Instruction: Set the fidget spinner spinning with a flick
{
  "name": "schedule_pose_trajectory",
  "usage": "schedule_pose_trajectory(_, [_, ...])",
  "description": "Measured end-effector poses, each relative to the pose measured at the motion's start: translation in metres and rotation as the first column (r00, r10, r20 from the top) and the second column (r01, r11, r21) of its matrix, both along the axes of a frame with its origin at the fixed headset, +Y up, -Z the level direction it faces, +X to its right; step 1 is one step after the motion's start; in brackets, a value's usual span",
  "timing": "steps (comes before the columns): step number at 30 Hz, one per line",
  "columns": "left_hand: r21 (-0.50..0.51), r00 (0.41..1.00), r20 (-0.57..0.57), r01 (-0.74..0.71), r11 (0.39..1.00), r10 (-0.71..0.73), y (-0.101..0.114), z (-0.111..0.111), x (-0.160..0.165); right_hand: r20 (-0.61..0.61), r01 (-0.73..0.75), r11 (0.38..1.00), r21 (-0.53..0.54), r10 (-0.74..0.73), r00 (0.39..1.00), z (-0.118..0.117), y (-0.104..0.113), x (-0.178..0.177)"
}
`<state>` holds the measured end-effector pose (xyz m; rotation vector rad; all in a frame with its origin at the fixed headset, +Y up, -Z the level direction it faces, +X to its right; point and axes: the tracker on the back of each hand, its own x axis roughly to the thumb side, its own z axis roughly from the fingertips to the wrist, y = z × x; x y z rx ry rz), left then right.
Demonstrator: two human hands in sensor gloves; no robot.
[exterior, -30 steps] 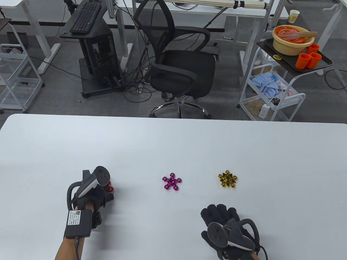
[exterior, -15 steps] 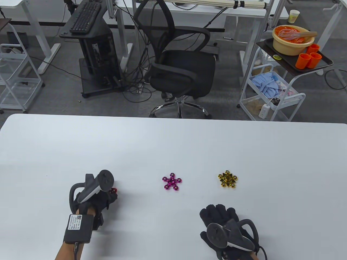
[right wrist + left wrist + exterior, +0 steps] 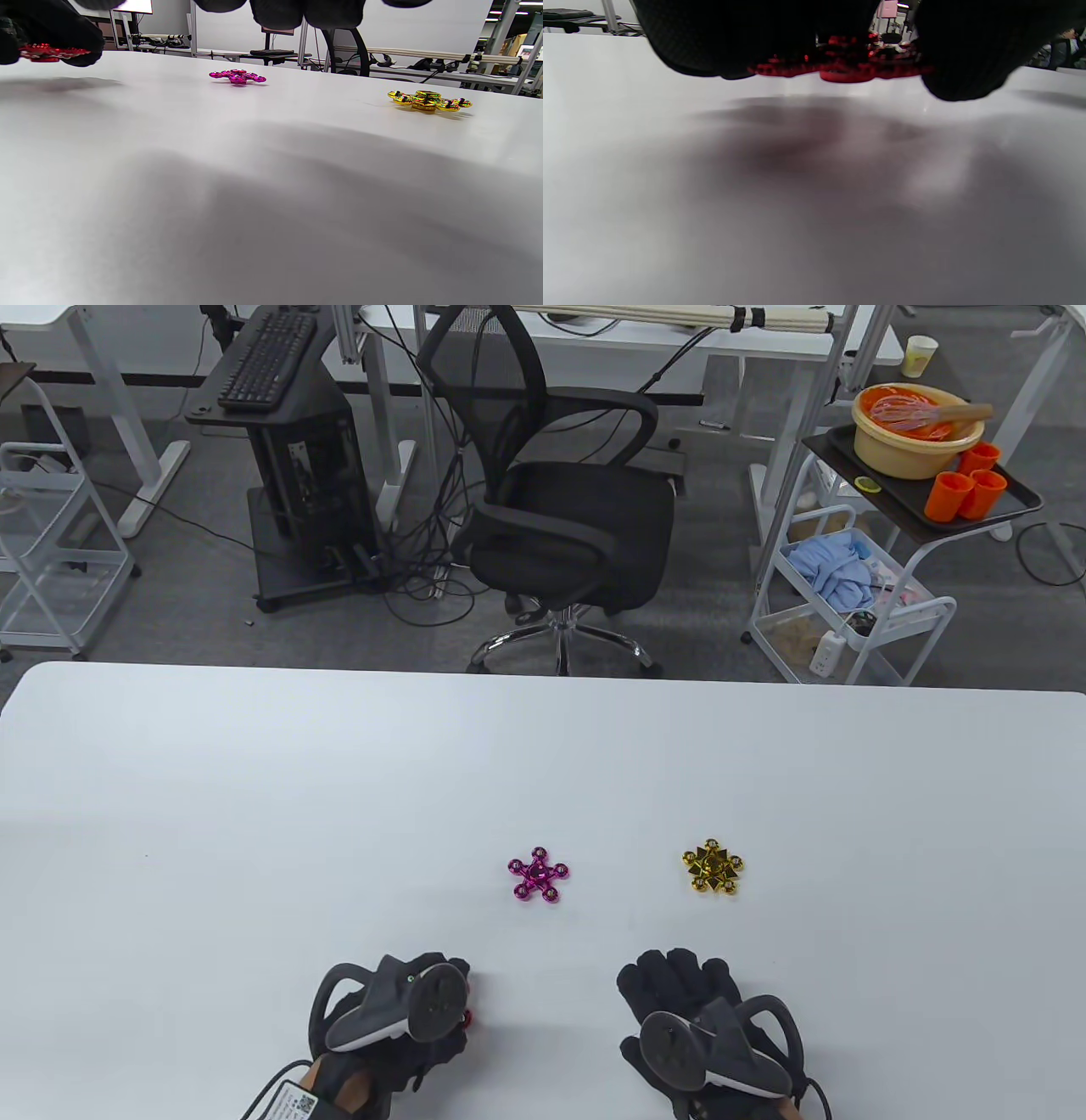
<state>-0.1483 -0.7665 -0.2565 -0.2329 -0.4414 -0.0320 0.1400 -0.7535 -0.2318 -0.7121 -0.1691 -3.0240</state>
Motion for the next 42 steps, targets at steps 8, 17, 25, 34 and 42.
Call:
schedule_pose_trajectory(8, [-0.016, 0.999, 0.048, 0.025, 1.0, -0.024, -0.01, 0.013, 0.017, 0.004, 0.0, 1.0, -0.006, 0.0, 1.0, 0.0, 0.0, 0.001])
schedule_pose_trajectory(17, [-0.019, 0.995, 0.052, 0.08, 0.997, -0.079, -0.017, 0.016, 0.02, -0.015, 0.004, 1.0, -0.027, -0.004, 1.0, 0.001, -0.003, -0.004])
schedule_pose_trajectory(25, [-0.045, 0.995, 0.042, 0.092, 0.995, -0.09, -0.018, 0.015, 0.02, -0.044, -0.007, 1.0, 0.003, 0.007, 0.999, 0.005, 0.007, -0.017])
schedule_pose_trajectory(34, [-0.069, 0.996, 0.027, 0.083, 0.994, -0.081, 0.002, 0.031, 0.006, -0.168, -0.015, 1.0, -0.027, 0.01, 0.986, 0.013, 0.012, -0.084])
schedule_pose_trajectory(42, [-0.153, 0.987, 0.027, 0.164, 0.975, -0.161, -0.012, 0.045, -0.01, -0.211, -0.082, 0.987, -0.136, 0.052, 0.976, -0.012, -0.023, -0.137])
